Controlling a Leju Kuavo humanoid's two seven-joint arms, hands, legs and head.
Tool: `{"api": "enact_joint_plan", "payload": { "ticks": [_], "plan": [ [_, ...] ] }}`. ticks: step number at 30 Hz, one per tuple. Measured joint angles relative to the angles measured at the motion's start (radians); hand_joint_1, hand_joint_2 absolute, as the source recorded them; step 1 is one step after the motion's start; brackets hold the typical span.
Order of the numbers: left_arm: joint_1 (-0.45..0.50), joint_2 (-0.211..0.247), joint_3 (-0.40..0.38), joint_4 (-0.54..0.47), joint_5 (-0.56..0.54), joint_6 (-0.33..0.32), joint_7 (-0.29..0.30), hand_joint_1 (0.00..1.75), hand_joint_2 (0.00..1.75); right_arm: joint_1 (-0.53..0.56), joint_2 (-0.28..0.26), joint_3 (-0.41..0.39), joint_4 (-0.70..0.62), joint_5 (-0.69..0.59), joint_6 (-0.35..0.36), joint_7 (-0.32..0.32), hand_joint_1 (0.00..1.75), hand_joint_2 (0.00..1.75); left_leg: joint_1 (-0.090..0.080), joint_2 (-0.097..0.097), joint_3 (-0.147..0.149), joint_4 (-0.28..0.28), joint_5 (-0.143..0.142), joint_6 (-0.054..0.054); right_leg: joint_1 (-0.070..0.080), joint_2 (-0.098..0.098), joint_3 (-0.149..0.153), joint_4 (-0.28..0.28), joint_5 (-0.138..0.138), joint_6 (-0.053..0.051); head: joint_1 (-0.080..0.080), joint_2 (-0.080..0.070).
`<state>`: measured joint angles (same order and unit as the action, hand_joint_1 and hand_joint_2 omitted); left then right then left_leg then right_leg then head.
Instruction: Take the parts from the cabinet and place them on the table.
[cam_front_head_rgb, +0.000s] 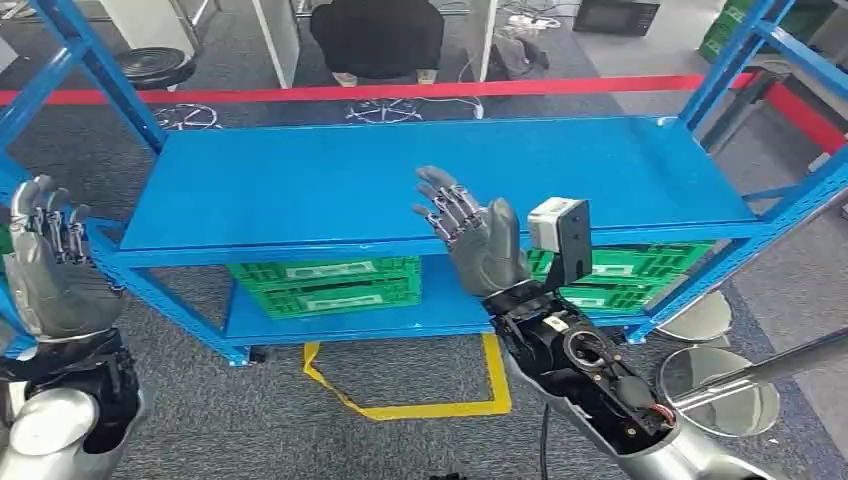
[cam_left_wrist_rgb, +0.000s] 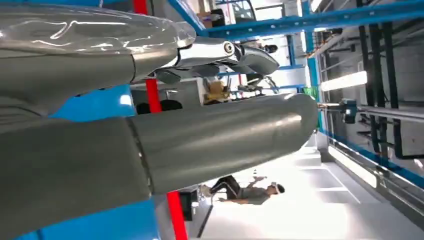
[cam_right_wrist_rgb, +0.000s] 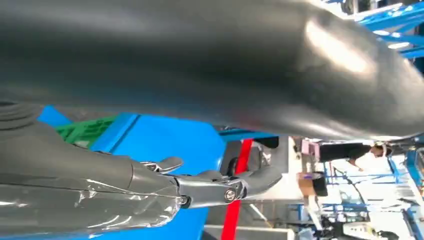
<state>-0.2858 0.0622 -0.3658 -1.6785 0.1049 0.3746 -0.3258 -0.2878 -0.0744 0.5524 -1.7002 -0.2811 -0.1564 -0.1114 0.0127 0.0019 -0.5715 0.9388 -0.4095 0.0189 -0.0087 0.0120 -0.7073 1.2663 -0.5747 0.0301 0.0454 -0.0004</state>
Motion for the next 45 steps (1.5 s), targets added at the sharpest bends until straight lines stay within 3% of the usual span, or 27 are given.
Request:
{"api": "enact_joint_plan", "payload": {
  "ticks": [1,2,4,5,6,7,8,9,11,15,19,20,22,38,45],
  "plan": [
    [0.0,-0.001,0.0,0.0,-0.001,0.0,0.002,0.0,0.0,0.002,0.0,0.0,0.0,0.0,0.0,0.0,0.0,0.0,0.001,0.005,0.001,0.0,-0.001,0.0,-0.005,-0.001,-0.011,0.019,0.005,0.004,0.005,0.0],
    [0.0,-0.001,0.0,0.0,-0.003,0.0,0.006,0.0,0.0,0.003,0.0,-0.003,0.0,0.0,0.0,0.001,0.0,0.0,0.002,0.007,0.002,0.001,-0.003,-0.003,-0.009,-0.003,0.005,-0.015,0.034,0.007,0.008,0.0],
    [0.0,-0.002,0.0,0.0,-0.007,0.0,0.015,0.0,0.0,0.003,0.0,-0.007,0.0,0.001,0.001,0.007,0.0,0.0,0.006,0.012,0.008,0.004,-0.008,-0.01,-0.015,-0.01,0.095,-0.195,0.127,0.012,0.015,0.0],
    [0.0,-0.003,0.0,0.0,-0.008,0.0,0.015,0.0,0.0,0.003,0.0,-0.01,0.0,0.001,0.001,0.01,0.0,0.0,0.007,0.013,0.01,0.006,-0.012,-0.016,-0.017,-0.017,0.137,-0.281,0.157,0.014,0.02,0.0],
    [-0.001,-0.003,0.0,0.0,-0.008,0.0,0.015,0.0,0.0,0.003,0.0,-0.014,-0.001,-0.001,0.001,0.013,0.0,0.0,0.0,0.013,0.007,0.009,-0.014,-0.022,-0.008,-0.019,0.149,-0.305,0.14,0.015,0.025,0.0],
    [-0.002,-0.003,0.0,0.0,-0.006,0.0,0.015,0.0,0.0,0.003,0.0,-0.017,-0.003,-0.005,0.0,0.016,0.0,0.0,0.0,0.013,0.002,0.014,-0.012,-0.026,-0.011,-0.015,0.157,-0.311,0.138,0.002,0.023,0.0],
    [-0.002,-0.003,-0.001,0.001,-0.003,0.0,0.013,0.0,0.0,0.008,-0.004,-0.019,-0.006,-0.011,0.0,0.022,0.0,0.0,-0.003,0.014,-0.001,0.018,-0.019,-0.029,-0.014,-0.013,0.156,-0.315,0.142,0.001,0.016,0.0],
    [-0.001,-0.003,-0.001,0.001,0.0,0.003,0.01,0.0,0.0,0.011,-0.008,-0.019,-0.009,-0.021,0.0,0.026,0.0,0.0,-0.003,0.014,-0.001,0.019,-0.012,-0.013,-0.011,-0.01,0.154,-0.314,0.142,0.0,0.01,0.0],
    [-0.004,-0.003,-0.006,0.002,0.001,0.005,0.003,0.0,0.0,0.012,-0.013,-0.019,-0.014,-0.026,0.0,0.035,0.0,0.0,-0.002,0.018,0.003,0.014,-0.012,-0.007,-0.008,-0.004,0.155,-0.313,0.143,-0.002,0.004,0.0],
    [-0.01,-0.007,-0.01,0.003,0.002,0.008,0.0,0.0,0.0,0.014,-0.024,-0.02,-0.022,-0.026,0.0,0.038,0.0,0.0,-0.002,0.023,0.011,0.001,-0.008,-0.012,-0.007,-0.002,0.155,-0.313,0.141,-0.01,-0.014,0.0],
    [-0.013,-0.011,-0.012,0.005,0.005,0.005,-0.002,0.0,0.0,0.014,-0.033,-0.021,-0.027,-0.025,-0.008,0.045,0.0,0.0,-0.002,0.023,0.012,-0.004,-0.005,-0.022,-0.007,-0.002,0.155,-0.313,0.141,-0.016,-0.017,0.0],
    [-0.014,-0.012,-0.013,0.007,0.011,-0.002,-0.005,0.0,0.0,0.015,-0.035,-0.021,-0.03,-0.025,-0.021,0.053,0.0,0.0,-0.001,0.023,0.013,-0.005,-0.005,-0.03,-0.006,-0.002,0.155,-0.313,0.141,-0.016,-0.018,0.0],
    [-0.016,-0.015,-0.013,0.016,0.022,-0.013,-0.014,0.0,0.0,0.017,-0.041,-0.021,-0.038,-0.023,-0.04,0.06,0.0,0.0,-0.001,0.023,0.013,-0.005,-0.006,-0.036,-0.006,-0.002,0.155,-0.313,0.141,-0.016,-0.018,0.0],
    [-0.035,-0.022,-0.013,0.081,0.069,-0.033,-0.048,0.0,0.0,0.025,-0.043,-0.016,-0.051,-0.018,-0.068,0.071,0.0,0.0,-0.006,0.023,0.012,-0.003,-0.008,-0.036,-0.009,-0.003,0.158,-0.317,0.141,-0.015,-0.018,0.0],
    [-0.033,-0.022,-0.013,0.084,0.071,-0.001,-0.042,0.0,0.0,0.025,-0.043,-0.013,-0.05,-0.018,-0.051,0.071,0.0,0.0,-0.006,0.023,0.012,-0.003,-0.008,-0.036,-0.009,-0.004,0.158,-0.317,0.141,-0.015,-0.018,0.0]
  ]
}}
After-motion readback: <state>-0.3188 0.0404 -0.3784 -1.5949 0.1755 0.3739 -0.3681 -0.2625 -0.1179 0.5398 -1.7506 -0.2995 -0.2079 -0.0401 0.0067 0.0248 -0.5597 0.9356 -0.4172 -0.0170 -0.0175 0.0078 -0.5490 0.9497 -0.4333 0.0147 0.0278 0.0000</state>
